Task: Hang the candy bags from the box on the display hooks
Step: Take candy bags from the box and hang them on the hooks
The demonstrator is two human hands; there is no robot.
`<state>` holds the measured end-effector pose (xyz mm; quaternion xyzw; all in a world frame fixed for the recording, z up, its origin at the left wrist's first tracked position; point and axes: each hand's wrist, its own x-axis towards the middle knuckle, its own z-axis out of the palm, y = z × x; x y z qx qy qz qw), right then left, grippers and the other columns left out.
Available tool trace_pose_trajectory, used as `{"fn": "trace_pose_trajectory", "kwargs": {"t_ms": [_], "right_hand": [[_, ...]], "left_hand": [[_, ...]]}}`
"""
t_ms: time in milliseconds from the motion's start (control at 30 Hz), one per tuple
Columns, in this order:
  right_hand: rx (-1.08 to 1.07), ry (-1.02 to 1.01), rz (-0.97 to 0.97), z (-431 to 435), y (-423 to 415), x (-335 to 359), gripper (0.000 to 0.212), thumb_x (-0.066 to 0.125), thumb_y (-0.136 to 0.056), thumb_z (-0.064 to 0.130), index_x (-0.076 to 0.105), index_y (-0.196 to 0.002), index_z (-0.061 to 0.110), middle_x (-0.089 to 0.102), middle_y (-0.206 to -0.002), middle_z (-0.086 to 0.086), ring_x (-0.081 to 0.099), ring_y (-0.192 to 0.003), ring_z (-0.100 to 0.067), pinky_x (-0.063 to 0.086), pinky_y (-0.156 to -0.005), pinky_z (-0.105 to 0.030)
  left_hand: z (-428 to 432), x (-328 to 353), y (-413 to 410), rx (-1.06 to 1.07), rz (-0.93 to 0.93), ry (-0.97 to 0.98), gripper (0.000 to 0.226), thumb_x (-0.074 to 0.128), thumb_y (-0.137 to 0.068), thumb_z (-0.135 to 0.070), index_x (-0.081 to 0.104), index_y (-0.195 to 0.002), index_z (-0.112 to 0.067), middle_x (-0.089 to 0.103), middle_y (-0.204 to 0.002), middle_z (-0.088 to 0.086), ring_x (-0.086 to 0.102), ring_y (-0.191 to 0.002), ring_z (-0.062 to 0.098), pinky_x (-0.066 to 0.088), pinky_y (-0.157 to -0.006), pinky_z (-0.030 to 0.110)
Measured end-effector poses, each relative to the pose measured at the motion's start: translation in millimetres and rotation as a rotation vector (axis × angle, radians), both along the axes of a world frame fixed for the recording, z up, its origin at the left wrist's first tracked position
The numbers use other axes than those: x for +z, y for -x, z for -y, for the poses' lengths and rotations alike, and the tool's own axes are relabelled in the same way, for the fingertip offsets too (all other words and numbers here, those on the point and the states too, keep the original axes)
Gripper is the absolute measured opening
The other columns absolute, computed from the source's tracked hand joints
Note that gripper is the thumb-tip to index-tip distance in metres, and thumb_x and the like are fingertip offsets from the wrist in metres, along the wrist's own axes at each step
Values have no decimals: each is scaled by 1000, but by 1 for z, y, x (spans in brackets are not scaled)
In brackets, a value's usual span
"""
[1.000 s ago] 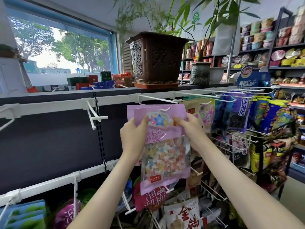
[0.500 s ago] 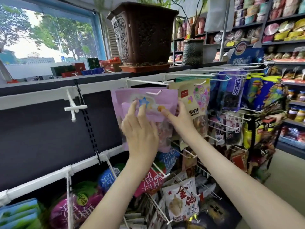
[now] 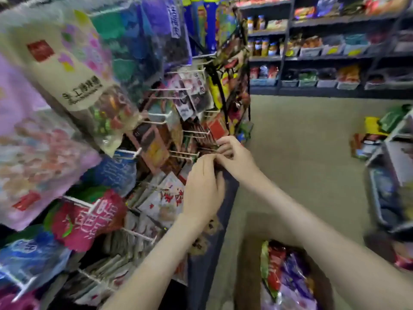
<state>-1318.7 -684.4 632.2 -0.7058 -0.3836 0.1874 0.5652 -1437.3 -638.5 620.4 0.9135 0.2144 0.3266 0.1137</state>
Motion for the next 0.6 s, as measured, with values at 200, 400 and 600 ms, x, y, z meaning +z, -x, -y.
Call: {"fn": "trace_pose_trajectory", "kwargs": {"t_ms": [200,400,600], "right_hand": [[-343,261,-269,122,-53,-154,30,63,-85,-3,53,-113,-5,50,-84,-6,42,-65,-7,39,-65,-11],[-599,632,-472,267,-29,-352,22,64,-83,2,57,-103,6,48,-71,6,45,-64,-5,41,-75,-30],[-594,965,-710,354,42,-516,18,66,-84,20,59,-93,6,66,-86,-11,61,-84,-30,42,-63,-32]], "left_hand": [[74,-138,-70,-270,-356,221,42,43,-85,-21,54,-118,3,60,-108,21,59,-102,38,50,-87,42],[161,-307,-77,-417,-688,478,42,39,-88,-20,52,-121,3,56,-116,24,55,-110,39,41,-95,43],[213,-449,-33,-464,-966,676,34,50,-92,-9,49,-125,-1,52,-121,21,50,-113,38,42,-91,46]]}}
